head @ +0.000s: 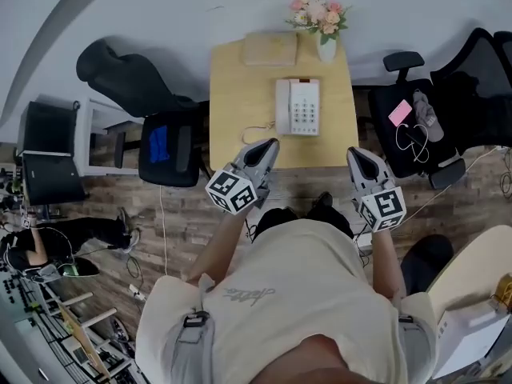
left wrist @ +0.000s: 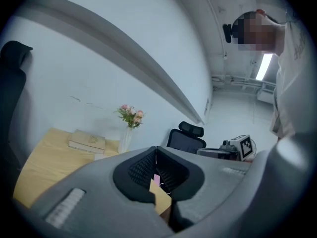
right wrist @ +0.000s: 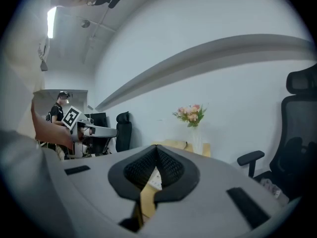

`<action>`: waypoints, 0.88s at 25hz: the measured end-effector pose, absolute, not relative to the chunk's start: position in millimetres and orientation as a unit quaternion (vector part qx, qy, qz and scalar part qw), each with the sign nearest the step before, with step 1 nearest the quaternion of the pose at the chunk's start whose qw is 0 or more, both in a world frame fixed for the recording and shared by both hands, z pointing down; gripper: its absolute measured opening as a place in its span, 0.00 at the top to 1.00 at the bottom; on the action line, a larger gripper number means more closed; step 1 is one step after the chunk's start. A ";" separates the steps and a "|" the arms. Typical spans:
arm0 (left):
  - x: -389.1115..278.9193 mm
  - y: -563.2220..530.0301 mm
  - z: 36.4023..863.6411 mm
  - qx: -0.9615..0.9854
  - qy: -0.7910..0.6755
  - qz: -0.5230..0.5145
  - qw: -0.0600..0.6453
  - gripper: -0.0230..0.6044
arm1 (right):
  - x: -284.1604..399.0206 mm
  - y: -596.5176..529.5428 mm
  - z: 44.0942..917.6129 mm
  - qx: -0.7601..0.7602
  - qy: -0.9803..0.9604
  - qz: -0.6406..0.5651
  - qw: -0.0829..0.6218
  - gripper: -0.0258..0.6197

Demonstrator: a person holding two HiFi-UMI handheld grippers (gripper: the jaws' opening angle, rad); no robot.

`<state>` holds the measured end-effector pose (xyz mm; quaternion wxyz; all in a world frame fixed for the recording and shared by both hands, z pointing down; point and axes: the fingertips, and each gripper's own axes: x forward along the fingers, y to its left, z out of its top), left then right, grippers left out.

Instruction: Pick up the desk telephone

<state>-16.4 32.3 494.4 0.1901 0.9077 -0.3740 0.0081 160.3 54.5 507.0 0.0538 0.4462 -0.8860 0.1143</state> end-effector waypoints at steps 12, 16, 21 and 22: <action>-30.8 -40.7 514.3 0.900 -0.391 0.028 0.188 0.94 | 141.6 -33.9 537.4 0.428 -0.889 0.146 0.075 0.96; -46.1 -75.6 517.2 0.912 -0.369 0.030 0.178 0.94 | 127.7 -65.9 531.4 0.459 -0.873 0.145 0.076 0.96; -67.2 -121.1 530.5 0.924 -0.336 0.061 0.171 0.94 | 106.9 -104.3 542.7 0.474 -0.861 0.154 0.096 0.96; -71.5 -129.1 534.6 0.926 -0.330 0.065 0.172 0.94 | 102.7 -110.4 545.5 0.477 -0.860 0.153 0.101 0.96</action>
